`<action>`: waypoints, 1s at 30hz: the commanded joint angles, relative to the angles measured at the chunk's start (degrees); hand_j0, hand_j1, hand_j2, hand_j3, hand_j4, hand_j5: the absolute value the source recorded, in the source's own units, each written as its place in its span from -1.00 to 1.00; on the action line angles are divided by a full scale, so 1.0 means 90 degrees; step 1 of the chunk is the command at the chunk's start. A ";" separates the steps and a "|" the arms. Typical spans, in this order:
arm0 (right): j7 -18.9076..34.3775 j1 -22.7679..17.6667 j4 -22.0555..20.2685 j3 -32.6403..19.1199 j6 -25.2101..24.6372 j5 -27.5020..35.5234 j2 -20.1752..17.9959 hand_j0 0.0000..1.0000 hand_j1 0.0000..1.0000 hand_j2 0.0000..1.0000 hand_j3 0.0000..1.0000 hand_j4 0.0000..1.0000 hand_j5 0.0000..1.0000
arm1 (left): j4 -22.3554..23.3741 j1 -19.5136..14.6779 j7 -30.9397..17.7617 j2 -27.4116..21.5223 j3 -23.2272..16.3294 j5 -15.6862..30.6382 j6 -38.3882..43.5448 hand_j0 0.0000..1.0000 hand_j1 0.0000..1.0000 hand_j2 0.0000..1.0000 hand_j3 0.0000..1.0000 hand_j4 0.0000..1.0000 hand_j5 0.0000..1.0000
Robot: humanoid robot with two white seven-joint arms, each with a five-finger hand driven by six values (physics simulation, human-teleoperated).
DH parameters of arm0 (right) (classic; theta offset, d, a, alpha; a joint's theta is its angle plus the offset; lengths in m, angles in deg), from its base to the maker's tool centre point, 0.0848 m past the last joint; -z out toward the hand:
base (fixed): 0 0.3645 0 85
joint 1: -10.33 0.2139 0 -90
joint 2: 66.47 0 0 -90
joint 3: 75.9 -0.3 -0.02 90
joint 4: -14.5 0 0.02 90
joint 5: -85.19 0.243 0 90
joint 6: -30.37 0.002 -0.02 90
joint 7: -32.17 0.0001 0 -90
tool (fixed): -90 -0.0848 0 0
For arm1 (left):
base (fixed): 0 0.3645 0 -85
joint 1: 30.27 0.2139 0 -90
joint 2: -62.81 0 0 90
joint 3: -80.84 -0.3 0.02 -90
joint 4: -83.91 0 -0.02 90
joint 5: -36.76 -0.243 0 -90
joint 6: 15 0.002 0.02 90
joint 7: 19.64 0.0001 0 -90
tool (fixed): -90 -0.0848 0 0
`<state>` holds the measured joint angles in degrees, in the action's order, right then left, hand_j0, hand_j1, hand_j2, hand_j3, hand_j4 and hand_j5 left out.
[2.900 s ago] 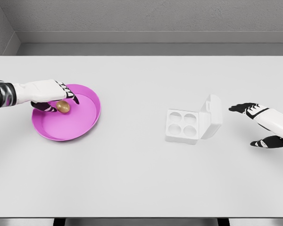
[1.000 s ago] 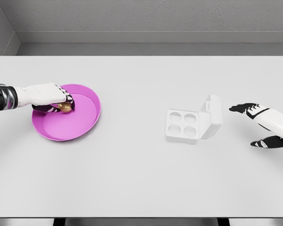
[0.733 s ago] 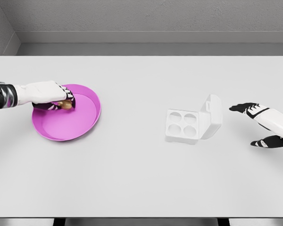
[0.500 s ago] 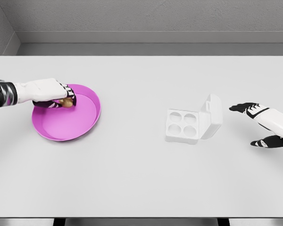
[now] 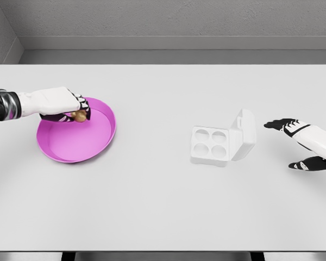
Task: Pack egg into the box and close the box lid
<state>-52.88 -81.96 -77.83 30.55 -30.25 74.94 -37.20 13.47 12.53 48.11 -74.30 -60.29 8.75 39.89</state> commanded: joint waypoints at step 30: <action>-0.0003 0.0000 -0.0005 0.0017 -0.0130 -0.0013 -0.0011 1.00 1.00 1.00 1.00 1.00 1.00 | -0.0386 -0.0254 -0.0008 0.0342 0.0027 -0.0022 0.0013 -0.16 -0.16 -0.16 -0.16 -0.16 -0.16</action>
<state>-52.88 -81.96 -77.82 30.73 -31.39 74.51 -37.20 10.09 10.16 48.04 -71.90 -60.11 8.18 39.90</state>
